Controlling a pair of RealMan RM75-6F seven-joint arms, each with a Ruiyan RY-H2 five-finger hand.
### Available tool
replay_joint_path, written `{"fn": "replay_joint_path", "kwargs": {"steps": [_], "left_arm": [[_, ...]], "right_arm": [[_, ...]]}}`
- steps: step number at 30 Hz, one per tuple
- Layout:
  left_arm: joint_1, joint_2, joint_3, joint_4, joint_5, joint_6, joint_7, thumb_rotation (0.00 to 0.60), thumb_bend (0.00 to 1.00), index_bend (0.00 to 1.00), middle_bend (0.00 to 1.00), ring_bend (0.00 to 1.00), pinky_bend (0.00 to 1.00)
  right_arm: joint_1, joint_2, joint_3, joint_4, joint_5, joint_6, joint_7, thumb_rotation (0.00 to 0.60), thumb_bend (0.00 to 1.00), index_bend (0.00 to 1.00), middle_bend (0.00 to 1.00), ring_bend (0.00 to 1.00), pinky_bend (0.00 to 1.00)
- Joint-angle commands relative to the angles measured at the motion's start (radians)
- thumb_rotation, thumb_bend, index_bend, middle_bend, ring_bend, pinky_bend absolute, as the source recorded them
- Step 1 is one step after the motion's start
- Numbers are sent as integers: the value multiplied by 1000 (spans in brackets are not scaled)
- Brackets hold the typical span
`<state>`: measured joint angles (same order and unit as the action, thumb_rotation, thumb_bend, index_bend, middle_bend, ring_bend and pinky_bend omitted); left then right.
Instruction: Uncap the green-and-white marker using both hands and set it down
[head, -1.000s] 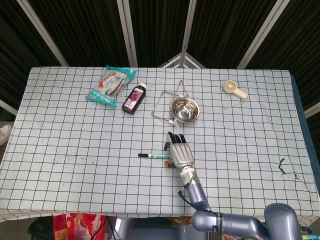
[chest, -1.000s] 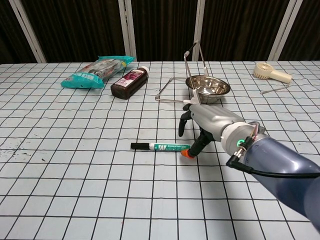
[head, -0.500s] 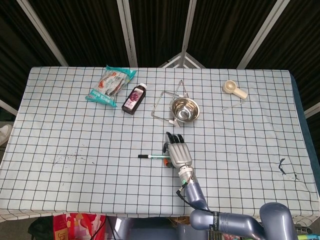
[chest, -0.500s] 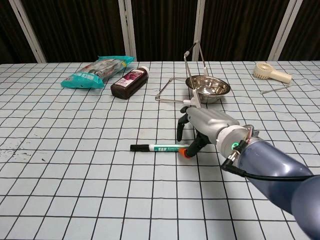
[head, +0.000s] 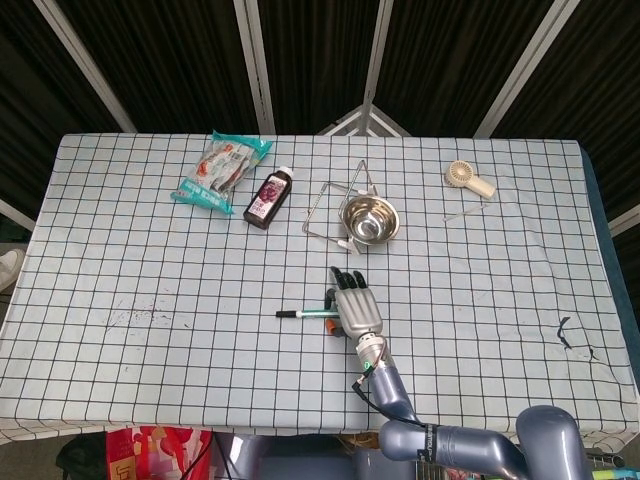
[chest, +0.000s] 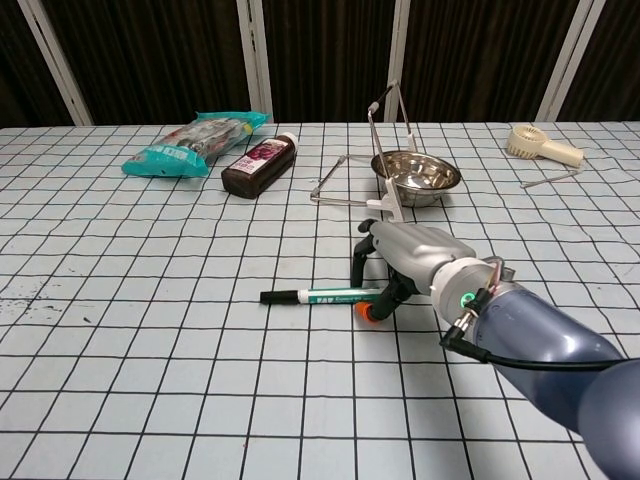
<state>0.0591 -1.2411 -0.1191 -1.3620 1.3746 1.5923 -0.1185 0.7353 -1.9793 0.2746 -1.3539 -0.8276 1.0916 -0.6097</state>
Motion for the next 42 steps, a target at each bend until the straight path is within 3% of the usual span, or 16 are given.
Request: {"fn": "replay_joint_path", "kwargs": {"steps": [1,21,34,42], "left_arm": [[1,1,0,-1,-1,2,1,600,452,72,0,0,0],[1,1,-2,-11,-1,1,12,600,453,72,0,0,0],[-13,-13,-1,-39,34,19,32,600,453,72,0,0,0],[-49,-26,-1,-125,93,32,106,600,452,74,0,0,0]], "right_arm": [[-1,-2,-2,6,-2,-3,5,600,364,529,67,108,61],[-29,30,-7,-16,-62,7,83,600,403,593,67,124,63],[-94,130,-20,-146,-131,27,204,600,408,603,67,124,63],[-116,236,-24,-341,-200,120,122,600,408,604,73,124,63]]}}
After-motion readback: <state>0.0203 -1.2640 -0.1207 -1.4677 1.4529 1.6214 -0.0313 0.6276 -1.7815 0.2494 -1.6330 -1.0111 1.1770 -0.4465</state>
